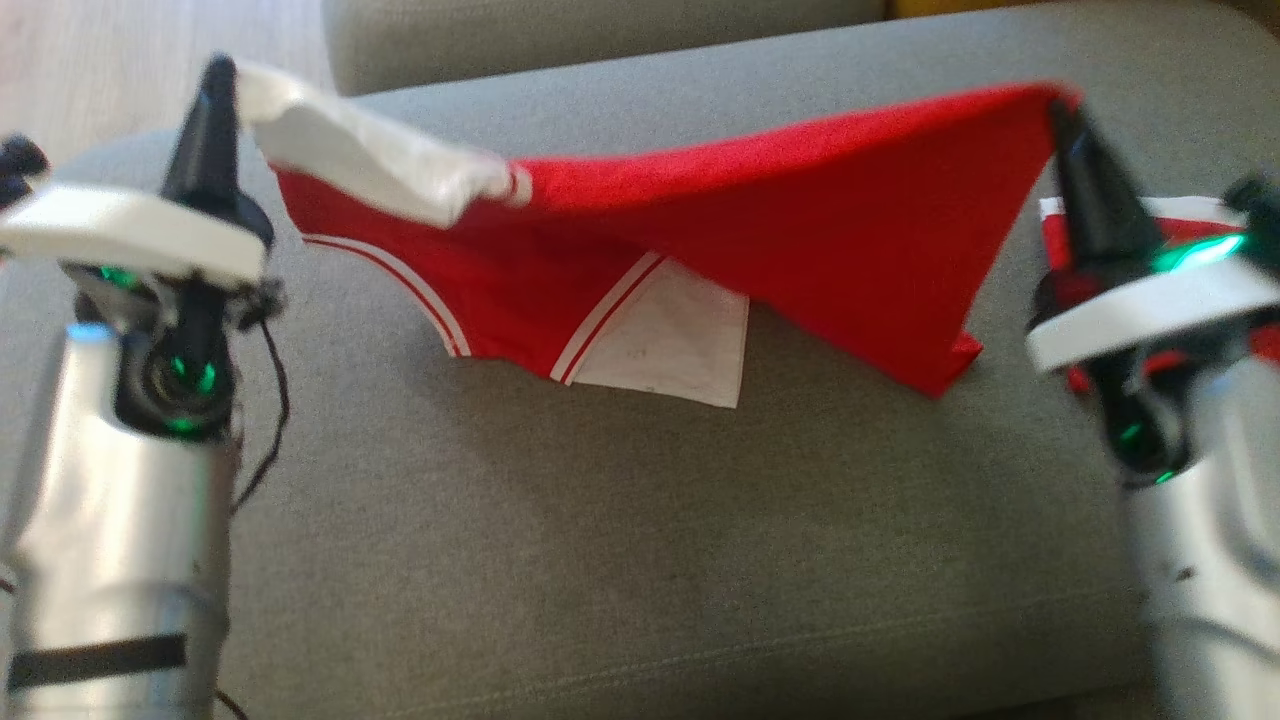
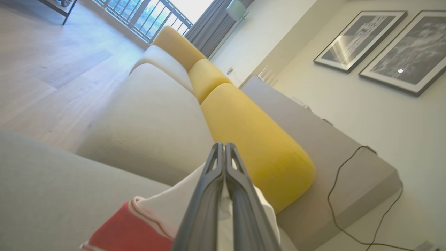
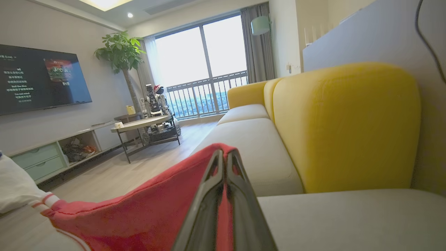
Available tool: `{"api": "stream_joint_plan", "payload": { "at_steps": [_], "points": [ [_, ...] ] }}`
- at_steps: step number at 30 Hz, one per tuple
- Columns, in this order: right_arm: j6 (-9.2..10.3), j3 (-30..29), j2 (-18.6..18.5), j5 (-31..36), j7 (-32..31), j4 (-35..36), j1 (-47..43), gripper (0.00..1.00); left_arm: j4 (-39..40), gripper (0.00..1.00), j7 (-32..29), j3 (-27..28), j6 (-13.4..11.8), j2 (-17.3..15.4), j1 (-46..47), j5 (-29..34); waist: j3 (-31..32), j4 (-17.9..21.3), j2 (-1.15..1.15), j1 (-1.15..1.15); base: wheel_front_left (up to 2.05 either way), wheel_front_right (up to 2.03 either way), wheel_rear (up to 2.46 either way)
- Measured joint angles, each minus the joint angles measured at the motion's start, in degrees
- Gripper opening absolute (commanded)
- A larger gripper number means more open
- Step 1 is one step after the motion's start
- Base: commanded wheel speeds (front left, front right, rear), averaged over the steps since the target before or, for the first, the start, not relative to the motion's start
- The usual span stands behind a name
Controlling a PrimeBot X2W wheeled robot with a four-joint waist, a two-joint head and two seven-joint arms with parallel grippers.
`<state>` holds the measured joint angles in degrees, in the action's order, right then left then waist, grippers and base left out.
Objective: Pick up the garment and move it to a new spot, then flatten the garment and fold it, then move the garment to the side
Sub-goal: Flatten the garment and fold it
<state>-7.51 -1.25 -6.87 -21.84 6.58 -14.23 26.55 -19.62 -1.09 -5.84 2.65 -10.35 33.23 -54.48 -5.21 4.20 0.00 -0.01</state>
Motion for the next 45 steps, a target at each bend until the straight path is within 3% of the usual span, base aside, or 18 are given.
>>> {"api": "stream_joint_plan", "payload": {
  "at_steps": [4,9,13,17,21,29,34,37,40,45],
  "points": [
    [0.0,-2.0,-2.7,-0.4,-5.8,4.0,4.1,0.0,3.6,0.0,-3.9,1.5,-3.3,0.3,4.7,-2.9,1.0,0.5,0.0,0.0,0.0,0.0,0.0],
    [0.0,-2.6,-5.2,-1.0,-12.1,4.1,11.4,0.0,3.7,0.0,-6.0,2.7,-6.5,0.8,15.8,-3.8,-0.3,0.5,0.0,0.0,0.0,0.0,0.0],
    [0.0,-1.4,-7.3,0.1,-14.7,1.5,19.8,0.0,-0.4,0.0,-5.7,2.6,-6.7,0.9,26.6,-2.9,-3.0,0.5,0.0,0.0,0.0,0.0,0.0],
    [0.0,1.1,-7.9,2.8,-14.5,-4.6,30.6,0.0,-6.9,0.0,-1.9,0.2,-6.1,-0.3,38.6,2.9,-7.0,0.7,0.0,0.01,0.0,0.0,0.0],
    [0.0,2.9,-7.5,7.2,-10.3,-12.9,41.8,0.0,-15.0,0.0,3.8,-2.3,-5.3,-2.2,51.4,9.6,-12.0,1.2,0.0,0.02,0.0,0.0,0.0],
    [0.0,-1.4,-4.8,19.0,6.3,-26.1,58.6,0.0,-26.4,0.0,15.0,-6.5,1.0,-3.6,66.7,18.0,-21.3,1.9,-0.01,0.03,0.0,0.0,0.0],
    [0.0,-4.4,-4.4,22.6,8.1,-27.0,60.9,0.0,-25.6,0.0,15.8,-6.1,3.6,-3.6,67.9,19.1,-24.9,1.2,-0.01,0.03,0.0,0.0,0.0],
    [0.0,-4.9,-4.0,23.9,8.1,-27.7,60.5,0.0,-20.5,0.0,15.8,-4.3,4.4,-3.7,65.4,19.9,-26.8,0.2,-0.01,0.03,0.0,0.0,0.0],
    [0.0,-4.9,-4.0,23.9,8.1,-26.9,57.8,0.0,-15.5,0.0,15.8,-3.3,4.5,-3.8,59.2,19.4,-27.8,-1.1,-0.01,0.02,0.0,0.0,0.0],
    [0.0,-3.7,-4.4,22.1,8.1,-27.8,48.2,0.0,-7.4,0.0,15.8,-5.0,4.5,-4.3,41.7,12.0,-26.5,-2.2,0.0,0.01,0.0,0.0,0.0]
  ]
}}
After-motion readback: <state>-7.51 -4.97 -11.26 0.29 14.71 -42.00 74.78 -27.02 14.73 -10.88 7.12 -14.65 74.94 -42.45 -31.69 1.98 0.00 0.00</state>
